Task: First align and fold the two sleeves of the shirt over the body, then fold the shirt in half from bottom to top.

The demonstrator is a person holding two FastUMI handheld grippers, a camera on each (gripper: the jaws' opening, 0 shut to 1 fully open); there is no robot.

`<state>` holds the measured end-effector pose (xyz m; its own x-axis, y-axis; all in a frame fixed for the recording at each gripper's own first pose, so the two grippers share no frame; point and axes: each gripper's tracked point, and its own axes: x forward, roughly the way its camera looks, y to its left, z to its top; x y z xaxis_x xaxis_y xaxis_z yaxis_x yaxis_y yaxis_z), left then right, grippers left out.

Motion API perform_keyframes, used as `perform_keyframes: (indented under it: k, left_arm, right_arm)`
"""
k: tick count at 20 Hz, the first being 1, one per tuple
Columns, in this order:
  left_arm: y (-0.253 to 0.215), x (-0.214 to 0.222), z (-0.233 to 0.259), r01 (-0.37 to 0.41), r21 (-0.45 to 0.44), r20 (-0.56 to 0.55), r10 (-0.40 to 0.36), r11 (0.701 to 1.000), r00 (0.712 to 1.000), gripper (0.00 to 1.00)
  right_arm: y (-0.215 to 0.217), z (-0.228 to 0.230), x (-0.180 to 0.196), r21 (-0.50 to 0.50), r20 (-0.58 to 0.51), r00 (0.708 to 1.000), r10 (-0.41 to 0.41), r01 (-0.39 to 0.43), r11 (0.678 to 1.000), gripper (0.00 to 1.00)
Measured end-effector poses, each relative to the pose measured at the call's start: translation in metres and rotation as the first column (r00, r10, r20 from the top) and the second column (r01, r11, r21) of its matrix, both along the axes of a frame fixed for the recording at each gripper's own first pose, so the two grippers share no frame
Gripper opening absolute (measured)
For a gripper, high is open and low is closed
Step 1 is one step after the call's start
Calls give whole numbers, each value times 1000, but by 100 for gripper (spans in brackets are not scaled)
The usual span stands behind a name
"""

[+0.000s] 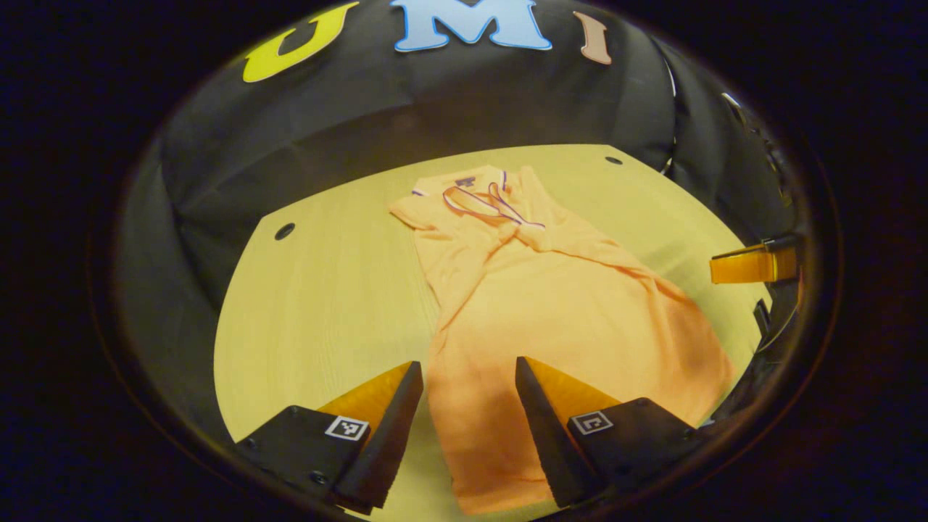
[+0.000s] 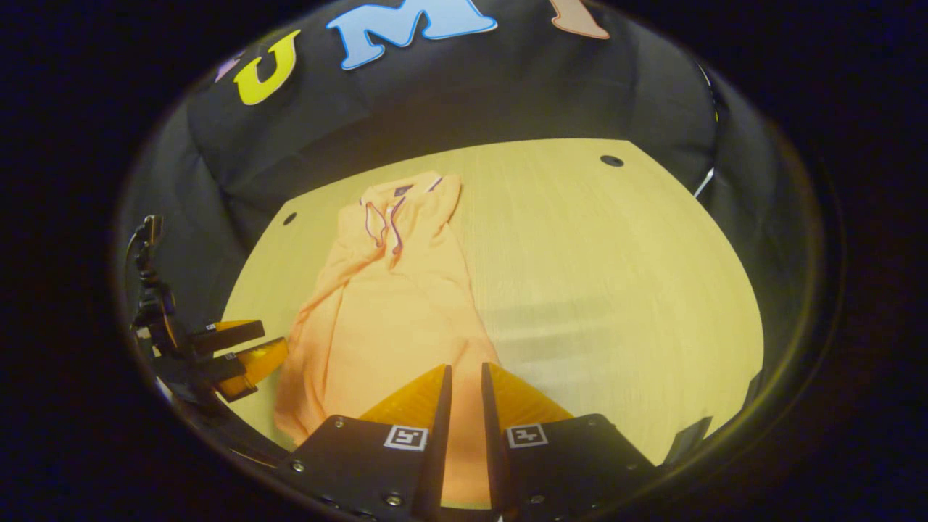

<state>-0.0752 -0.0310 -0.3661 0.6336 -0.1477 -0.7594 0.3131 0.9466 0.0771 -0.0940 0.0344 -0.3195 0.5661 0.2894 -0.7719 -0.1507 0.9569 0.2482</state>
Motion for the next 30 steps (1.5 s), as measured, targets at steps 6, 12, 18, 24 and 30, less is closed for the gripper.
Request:
perform_keyframes:
  k: [6, 12, 18, 24, 30]
  left_arm:
    - [14, -57, -20, -7, 27, -80, 9, 1000, 997, 92]
    - [28, -95, -36, -25, 52, -143, 33, 998, 989, 92]
    - [33, -120, -48, -58, 45, -197, 66, 997, 978, 92]
    - [40, -123, -60, -77, 65, -227, 90, 995, 970, 95]
    - [38, -122, -65, -85, 47, -254, 94, 995, 963, 96]
  right_arm:
    - [-9, -36, -49, -27, -119, 991, 60, -64, 998, 25]
    - [-26, -57, -97, -57, -225, 971, 82, -97, 994, 25]
    - [-30, -71, -122, -71, -304, 948, 98, -125, 990, 34]
    - [-30, -80, -126, -108, -342, 932, 117, -162, 981, 78]
    - [-28, -86, -123, -184, -373, 919, 126, -206, 961, 80]
